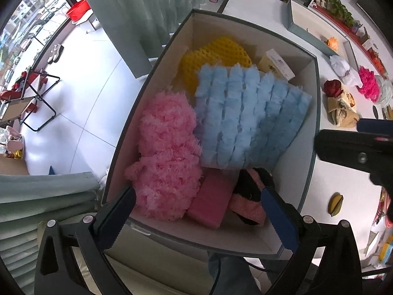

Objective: Organize soft objects
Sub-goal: 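Lower the sponge and sock into the box and open both tools, then move both tools from the box down to the loose items on the table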

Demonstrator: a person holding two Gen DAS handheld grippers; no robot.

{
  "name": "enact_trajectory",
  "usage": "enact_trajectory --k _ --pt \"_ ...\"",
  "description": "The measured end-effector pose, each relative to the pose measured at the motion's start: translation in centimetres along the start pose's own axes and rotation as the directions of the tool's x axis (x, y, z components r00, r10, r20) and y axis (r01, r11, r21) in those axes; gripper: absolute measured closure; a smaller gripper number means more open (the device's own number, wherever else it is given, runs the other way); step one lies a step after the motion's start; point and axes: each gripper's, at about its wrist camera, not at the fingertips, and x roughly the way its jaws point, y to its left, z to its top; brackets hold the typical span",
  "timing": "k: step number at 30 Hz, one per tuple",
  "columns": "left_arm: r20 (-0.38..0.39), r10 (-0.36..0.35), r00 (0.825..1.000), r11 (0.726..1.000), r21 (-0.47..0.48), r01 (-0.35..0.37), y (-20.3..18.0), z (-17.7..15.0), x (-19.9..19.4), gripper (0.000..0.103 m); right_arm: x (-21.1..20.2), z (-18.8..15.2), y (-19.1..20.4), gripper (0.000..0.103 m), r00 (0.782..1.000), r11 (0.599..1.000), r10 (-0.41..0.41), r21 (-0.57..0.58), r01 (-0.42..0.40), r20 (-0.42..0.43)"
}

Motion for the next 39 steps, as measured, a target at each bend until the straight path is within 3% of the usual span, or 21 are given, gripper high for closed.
enact_trajectory --k 13,22,31,35,39 --pt "0.010 0.077 0.997 0.996 0.046 -0.078 -1.8 -0.4 -1.3 0.001 -1.5 -2.9 -4.3 0.000 0.999 0.996 0.027 0.088 -0.029 0.023" --pt "0.004 0.092 0.996 0.993 0.072 -0.092 -3.8 -0.4 -1.4 0.001 -1.7 -5.2 -8.0 0.000 0.998 0.982 0.053 0.181 -0.056 0.026" --pt "-0.022 0.116 0.993 0.993 0.030 -0.115 -3.7 -0.7 -1.7 0.001 -2.3 -6.0 -7.5 0.000 0.998 0.995 0.034 0.094 -0.039 0.056" --pt "-0.037 0.118 0.992 0.991 0.064 -0.116 -4.7 -0.8 -2.0 0.001 -2.0 -6.8 -7.8 0.000 0.997 0.996 0.056 0.069 -0.060 0.057" --pt "-0.044 0.128 0.991 0.984 0.130 -0.121 -7.2 -1.0 -2.1 0.001 -0.7 -8.5 -11.2 0.000 0.996 0.982 0.083 0.167 -0.087 0.032"
